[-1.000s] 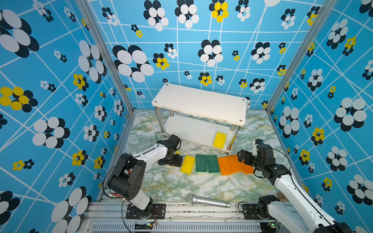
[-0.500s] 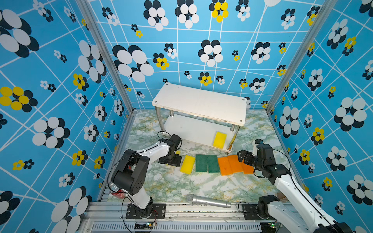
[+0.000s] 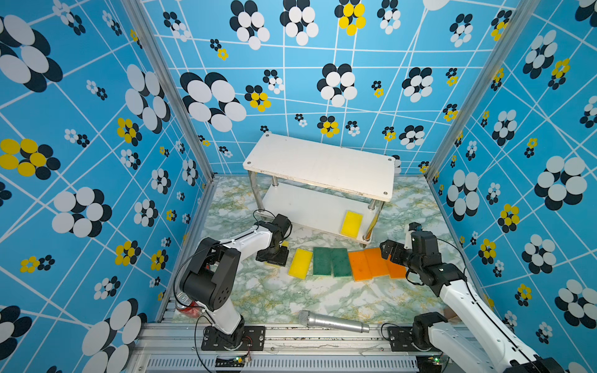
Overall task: Place and organize the cleaning sponges onto the shelf
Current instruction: 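Lift the second yellow sponge with the left gripper toward the shelf, then carry the second yellow sponge over the lower tier beside the first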
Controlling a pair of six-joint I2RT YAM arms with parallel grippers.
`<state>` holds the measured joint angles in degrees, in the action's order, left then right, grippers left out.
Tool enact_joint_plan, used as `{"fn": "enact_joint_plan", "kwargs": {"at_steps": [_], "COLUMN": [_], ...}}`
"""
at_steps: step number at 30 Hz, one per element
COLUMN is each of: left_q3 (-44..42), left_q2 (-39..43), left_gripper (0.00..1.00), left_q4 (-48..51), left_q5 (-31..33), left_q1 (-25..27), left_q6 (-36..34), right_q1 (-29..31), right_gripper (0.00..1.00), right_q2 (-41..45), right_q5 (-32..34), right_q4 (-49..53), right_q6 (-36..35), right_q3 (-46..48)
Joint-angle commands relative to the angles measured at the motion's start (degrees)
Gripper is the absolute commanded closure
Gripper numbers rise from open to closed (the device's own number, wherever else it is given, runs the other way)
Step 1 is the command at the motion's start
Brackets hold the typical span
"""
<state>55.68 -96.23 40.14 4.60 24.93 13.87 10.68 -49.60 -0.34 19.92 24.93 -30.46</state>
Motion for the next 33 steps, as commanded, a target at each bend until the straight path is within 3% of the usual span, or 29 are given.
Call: {"fn": "enact_joint_plan", "kwargs": {"at_steps": [1,10,15,24,33], "left_q3": [0.0,-0.4,0.5,0.2,5.3], "left_q2": [-0.1,6.2,9.4,16.6,9.3], "left_gripper": [0.31,0.34,0.35,0.34,0.33], "left_q4": [1.6,-0.2,-1.5,-18.8,-27.0], "left_q5": [1.9,2.1,-0.9,-1.7,6.4], "left_q1": [0.3,2.0,3.3,9.2,15.0], "left_q6": [-0.1,-0.5,-0.5,5.5,7.8], "right_q1": [-0.4,-0.4,-0.4,-0.4,-0.4], "right_gripper": [0.01,0.01,0.01,0.01,0.01], "right_q2": [0.8,0.8,1.1,3.3,3.9], "right_q5": [0.6,0.8,0.9,1.9,1.9], "right_q4": [0.0,-0.1,0.3,0.9,1.1], "right_q6": [0.4,0.4,0.3,0.4,0.5], "right_q3": [0.5,0.6,0.5,1.1,1.3]}}
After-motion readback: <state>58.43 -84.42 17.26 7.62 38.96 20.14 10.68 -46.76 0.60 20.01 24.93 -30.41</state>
